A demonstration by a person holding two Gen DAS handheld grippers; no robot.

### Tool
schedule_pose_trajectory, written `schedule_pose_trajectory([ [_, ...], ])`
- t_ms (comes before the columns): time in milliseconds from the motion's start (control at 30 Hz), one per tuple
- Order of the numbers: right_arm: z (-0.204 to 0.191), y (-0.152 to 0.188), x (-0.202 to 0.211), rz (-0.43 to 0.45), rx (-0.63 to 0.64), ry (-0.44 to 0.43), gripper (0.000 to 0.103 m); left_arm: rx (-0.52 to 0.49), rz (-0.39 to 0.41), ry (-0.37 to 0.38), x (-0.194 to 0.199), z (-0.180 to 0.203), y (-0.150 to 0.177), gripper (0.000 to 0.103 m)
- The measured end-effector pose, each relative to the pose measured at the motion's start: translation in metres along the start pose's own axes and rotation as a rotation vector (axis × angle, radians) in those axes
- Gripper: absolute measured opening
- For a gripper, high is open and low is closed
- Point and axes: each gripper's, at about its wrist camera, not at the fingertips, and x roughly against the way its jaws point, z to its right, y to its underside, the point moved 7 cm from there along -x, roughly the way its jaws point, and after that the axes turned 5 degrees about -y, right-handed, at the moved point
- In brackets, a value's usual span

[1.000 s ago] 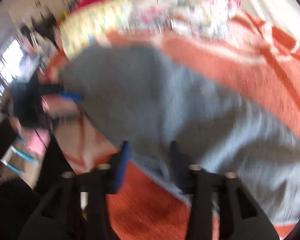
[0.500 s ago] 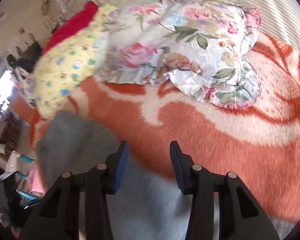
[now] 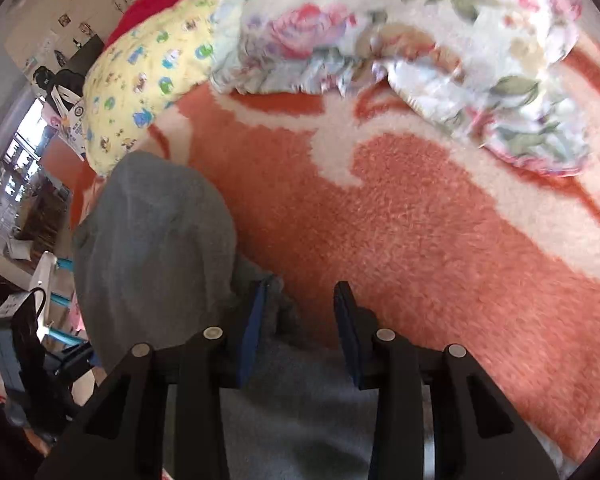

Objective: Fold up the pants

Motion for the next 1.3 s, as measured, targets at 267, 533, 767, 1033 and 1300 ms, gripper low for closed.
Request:
schedule_pose_trajectory([
  [267,-0.015,0.000,-0.023,-0.021,0.061,-0.002,0.012,-0.075,0.083,-0.108,0.002,0.002,-0.009,0.029],
  [533,0.017,-0.054,0.000,0.144,-0.023,0.142,0.008,-0.140,0.079,-0.047,-0.006,0.000,-0.032,0.013],
  [767,0.025,-0.037,0.038,0.260,-0.087,0.176,0.042,-0.180,0.103,-0.054,0.023,-0.004,-0.020,0.048],
  [1033,0.050,0.059,0.149,0.367,-0.212,0.189,0.045,-0.341,0.140,0.034,0.042,0.066,-0.007,0.048],
  [1300,0.098,0.200,0.228,0.452,-0.452,0.296,0.045,-0.577,0.127,0.155,0.032,0.188,0.010,0.048],
])
